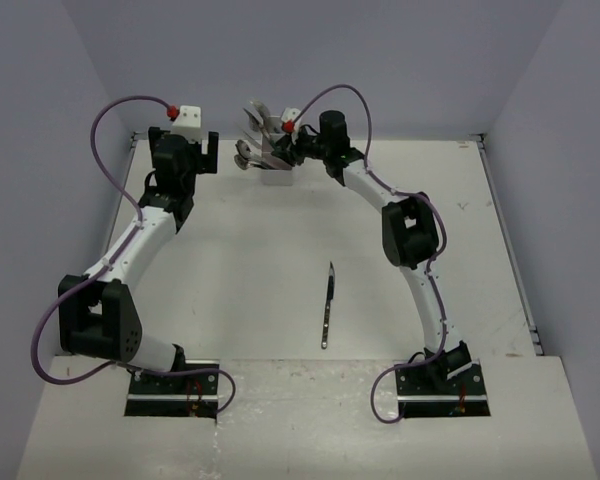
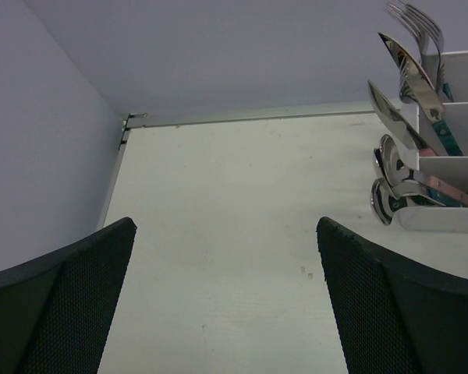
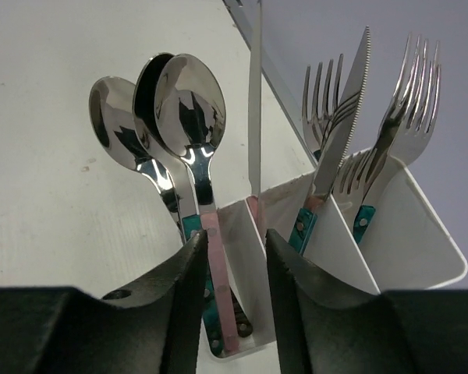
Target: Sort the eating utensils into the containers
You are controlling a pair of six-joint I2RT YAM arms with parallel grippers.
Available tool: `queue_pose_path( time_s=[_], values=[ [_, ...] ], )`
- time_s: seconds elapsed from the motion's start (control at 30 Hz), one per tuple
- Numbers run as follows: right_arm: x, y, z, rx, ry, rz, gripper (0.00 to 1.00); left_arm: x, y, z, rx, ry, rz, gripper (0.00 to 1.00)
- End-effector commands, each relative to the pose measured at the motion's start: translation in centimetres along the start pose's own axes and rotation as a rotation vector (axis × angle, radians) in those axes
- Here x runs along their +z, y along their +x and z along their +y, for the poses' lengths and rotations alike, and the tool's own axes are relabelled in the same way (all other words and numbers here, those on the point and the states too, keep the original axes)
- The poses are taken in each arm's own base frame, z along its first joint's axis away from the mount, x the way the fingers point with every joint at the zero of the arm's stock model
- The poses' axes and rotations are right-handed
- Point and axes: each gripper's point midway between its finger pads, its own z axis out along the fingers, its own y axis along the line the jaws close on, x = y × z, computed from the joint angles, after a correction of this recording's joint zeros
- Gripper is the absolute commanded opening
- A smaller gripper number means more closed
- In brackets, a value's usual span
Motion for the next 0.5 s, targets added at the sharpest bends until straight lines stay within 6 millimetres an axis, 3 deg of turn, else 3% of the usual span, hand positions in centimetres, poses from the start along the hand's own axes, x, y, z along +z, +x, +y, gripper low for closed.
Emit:
queue_pose_path(
  time_s=[0.0,0.1,0.17,0.2,0.27,0.3,0.33,0.37,0.4,0.43,0.47],
  values=[
    [-1.4,-6.7,-1.0,-0.100,0.054,-0.061,0.39,0.2,-1.4,0.9,-0.006,-0.032,-0.049,1.00],
    [-2.2,-9.5,-1.5,-0.114,0.089,-0.095,0.55,0.1,-1.7,0.8,-0.013,-0.026,-0.054,1.00],
    [-3.2,-12.2,-1.7,-0.110,0.120,-0.121,0.72,0.0,-1.9,0.9,-0.016,-0.026,-0.057,1.00],
    [-3.7,-13.0,-1.7,-0.079,0.137,-0.127,0.99,-0.2,-2.0,0.9,-0.020,-0.022,-0.062,1.00],
    [-5.8,-15.5,-2.2,-0.039,0.229,-0.131,0.99,-0.3,-2.2,0.8,-0.028,-0.015,-0.068,1.00],
    [-6.3,-14.3,-1.6,0.045,0.249,-0.101,0.99,-0.4,-2.3,0.6,-0.034,-0.005,-0.071,1.00],
    [-8.4,-16.0,-2.7,0.089,0.368,-0.097,0.99,-0.5,-2.4,0.6,-0.042,-0.003,-0.072,1.00],
    [-9.4,-16.1,-2.6,0.150,0.411,-0.079,0.99,-0.5,-2.4,0.5,-0.045,-0.003,-0.072,1.00],
    [-9.9,-14.5,-1.6,0.181,0.421,-0.020,0.99,-0.5,-2.3,0.5,-0.046,-0.003,-0.071,1.00],
    [-12.1,-15.2,-1.6,0.193,0.501,0.018,0.99,-0.5,-2.4,0.6,-0.049,-0.004,-0.072,1.00],
    [-12.8,-12.5,-0.6,0.220,0.542,0.091,0.99,-0.4,-2.4,0.5,-0.058,-0.003,-0.069,1.00]
  ],
)
